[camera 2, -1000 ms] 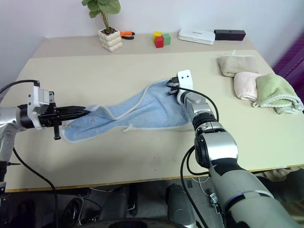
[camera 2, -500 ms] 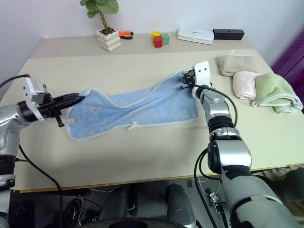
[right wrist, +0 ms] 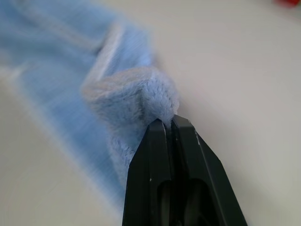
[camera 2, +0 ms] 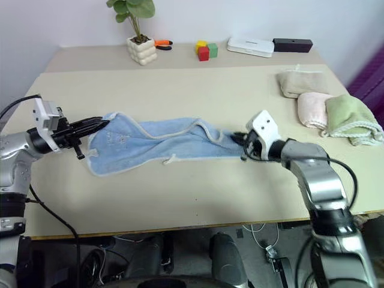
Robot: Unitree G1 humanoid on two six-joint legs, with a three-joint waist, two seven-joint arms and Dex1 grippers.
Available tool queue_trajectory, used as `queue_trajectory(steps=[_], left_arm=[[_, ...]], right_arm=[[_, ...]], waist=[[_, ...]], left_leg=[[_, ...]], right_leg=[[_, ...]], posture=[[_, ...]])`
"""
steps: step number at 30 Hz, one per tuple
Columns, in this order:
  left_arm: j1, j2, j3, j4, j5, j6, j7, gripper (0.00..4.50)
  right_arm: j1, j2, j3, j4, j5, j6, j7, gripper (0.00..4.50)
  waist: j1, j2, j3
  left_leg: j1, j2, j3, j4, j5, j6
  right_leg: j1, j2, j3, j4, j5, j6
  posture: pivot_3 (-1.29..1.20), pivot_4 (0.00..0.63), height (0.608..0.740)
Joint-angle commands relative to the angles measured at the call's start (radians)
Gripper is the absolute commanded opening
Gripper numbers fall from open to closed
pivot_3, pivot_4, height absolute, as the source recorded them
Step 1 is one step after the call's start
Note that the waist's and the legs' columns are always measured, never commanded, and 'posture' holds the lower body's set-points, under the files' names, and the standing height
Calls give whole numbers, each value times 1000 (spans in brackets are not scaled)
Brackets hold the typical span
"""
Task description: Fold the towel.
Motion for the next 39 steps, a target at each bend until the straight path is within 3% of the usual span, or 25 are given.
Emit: queue_trajectory(steps=[1,3,10,28,31,36,39], left_arm=[[-26,0,0,-4,-2,-11,-11,0],[-34,-6,-9,-1,2,-16,-13,0],[-49,-8,-19,0,7,-14,-20,0],[-21,-11,-13,-44,-1,-1,-12,0],[-22,-11,-13,-47,-2,0,-10,0],[-21,-10,-12,-49,0,0,-10,0],[-20,-10,-12,-51,-2,3,-8,0]], right_arm=[[18,-16,4,-82,38,44,13,42],[15,6,12,-50,45,53,4,42],[12,-8,82,-6,-43,-10,-30,3351],[-68,-95,130,-21,-32,-43,133,3351],[-70,-100,147,-15,-35,-40,150,2526],[-80,-100,167,4,-65,-59,152,32],[-87,-101,151,-3,-54,-59,158,32]], waist=[[2,0,0],[7,0,0],[13,-1,0],[12,-1,0],[12,-1,0],[13,-1,0],[12,-1,0]], left_leg=[[0,0,0,1,0,0],[0,0,0,2,0,0],[0,0,0,2,0,0],[0,0,0,3,0,0],[0,0,0,3,0,0],[0,0,0,3,0,0],[0,0,0,3,0,0]], right_leg=[[0,0,0,0,0,0],[0,0,0,1,0,0],[1,0,0,1,0,0],[1,0,0,1,0,0],[1,0,0,1,0,0],[1,0,0,1,0,0],[1,0,0,1,0,0]], posture=[[0,150,735],[0,150,735],[0,150,735],[0,150,735],[0,150,735],[0,150,735],[0,150,735]])
